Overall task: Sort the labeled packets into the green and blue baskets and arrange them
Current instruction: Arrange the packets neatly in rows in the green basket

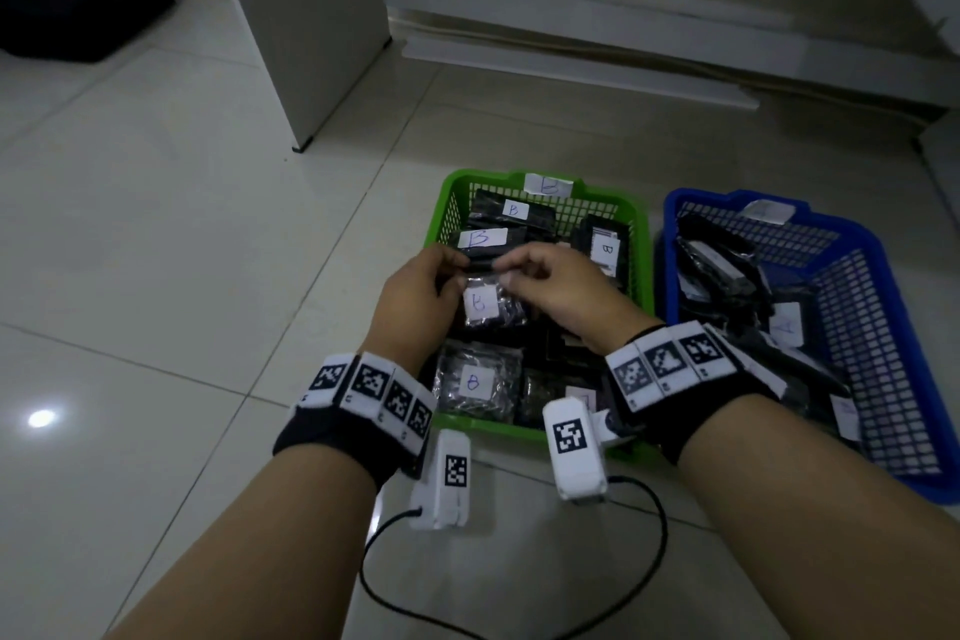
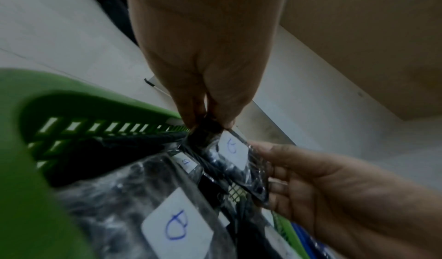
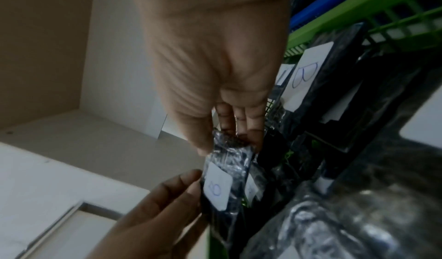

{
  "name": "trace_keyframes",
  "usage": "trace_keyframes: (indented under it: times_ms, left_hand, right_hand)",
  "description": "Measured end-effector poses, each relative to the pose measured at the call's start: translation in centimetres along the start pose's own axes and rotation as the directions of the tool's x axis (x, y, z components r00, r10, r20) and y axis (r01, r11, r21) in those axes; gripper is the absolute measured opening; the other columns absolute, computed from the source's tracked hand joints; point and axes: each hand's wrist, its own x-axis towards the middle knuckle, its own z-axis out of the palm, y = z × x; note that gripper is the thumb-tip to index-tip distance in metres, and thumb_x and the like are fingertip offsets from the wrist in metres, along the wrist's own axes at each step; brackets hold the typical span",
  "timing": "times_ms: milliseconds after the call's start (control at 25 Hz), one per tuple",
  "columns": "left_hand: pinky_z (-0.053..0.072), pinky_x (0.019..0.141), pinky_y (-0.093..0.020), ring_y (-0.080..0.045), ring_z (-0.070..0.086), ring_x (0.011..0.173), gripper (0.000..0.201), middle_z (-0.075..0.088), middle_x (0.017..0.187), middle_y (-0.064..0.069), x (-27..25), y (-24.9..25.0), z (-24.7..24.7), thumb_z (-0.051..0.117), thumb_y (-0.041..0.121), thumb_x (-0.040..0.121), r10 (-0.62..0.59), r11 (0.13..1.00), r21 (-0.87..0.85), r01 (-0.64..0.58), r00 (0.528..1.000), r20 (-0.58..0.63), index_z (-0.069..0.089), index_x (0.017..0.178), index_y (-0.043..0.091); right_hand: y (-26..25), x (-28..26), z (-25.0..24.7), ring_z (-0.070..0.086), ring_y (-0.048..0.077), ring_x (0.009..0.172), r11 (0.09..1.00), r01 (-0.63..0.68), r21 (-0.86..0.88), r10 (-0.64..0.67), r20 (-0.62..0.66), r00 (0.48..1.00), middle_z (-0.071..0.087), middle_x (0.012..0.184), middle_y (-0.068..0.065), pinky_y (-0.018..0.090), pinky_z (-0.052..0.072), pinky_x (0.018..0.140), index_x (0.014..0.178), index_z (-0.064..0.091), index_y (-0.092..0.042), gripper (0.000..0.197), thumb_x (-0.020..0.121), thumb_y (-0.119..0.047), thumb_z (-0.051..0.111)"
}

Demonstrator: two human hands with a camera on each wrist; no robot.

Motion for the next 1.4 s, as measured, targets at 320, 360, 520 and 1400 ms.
trace_keyframes:
  times_ms: [320,360,520,1400]
  left_hand:
    - [0.036,0.087,-0.041,-0.030,0.037,0.111,0.043,0.040,0.118,-0.010,-1.6,-0.9,0.3,0.063,0.044,0.078,-0.074,0.662,0.746,0.068,0.997,-0.026,0.058,0.108,0.014]
    - [0.036,0.087,-0.041,-0.030,0.037,0.111,0.042,0.040,0.117,-0.009,-1.6,-0.9,0.4,0.062,0.044,0.078,-0.084,0.658,0.749,0.075,0.996,-0.026,0.059,0.107,0.013]
    - [0.039,0.084,-0.040,-0.028,0.043,0.104,0.040,0.044,0.111,-0.008,-1.5,-0.7,0.6,0.061,0.043,0.076,-0.090,0.703,0.706,0.086,0.995,-0.032,0.060,0.101,0.011]
    - [0.047,0.089,-0.033,-0.020,0.057,0.103,0.024,0.057,0.117,-0.001,-1.4,-0.2,3.4,0.061,0.013,0.085,0.111,0.960,0.240,-0.145,0.983,0.147,0.064,0.108,0.020]
  right_hand:
    - [1.6,-0.1,1.5,0.059,0.017,0.089,0.878,0.102,-0.467,-0.061,0.102,0.993,0.065,0.086,-0.001,0.025,0.046,0.074,0.080,0.062,-0.018,0.011,0.079,-0.011,0.070]
    - [1.7,-0.2,1.8,0.056,0.019,0.095,0.845,0.115,-0.523,-0.049,0.138,0.989,0.065,0.090,0.001,0.027,0.045,0.075,0.079,0.060,-0.020,0.013,0.079,-0.011,0.070]
    - [2.6,-0.3,2.6,0.050,0.028,0.100,0.659,0.154,-0.736,-0.046,0.165,0.985,0.058,0.102,0.008,0.032,0.043,0.079,0.087,0.066,-0.017,0.012,0.084,-0.008,0.060]
    - [3.7,-4.8,-3.6,0.060,0.015,0.082,0.988,-0.156,0.007,0.154,-0.195,0.969,0.063,0.103,0.001,0.025,0.050,0.067,0.095,0.059,-0.024,0.024,0.084,-0.003,0.061]
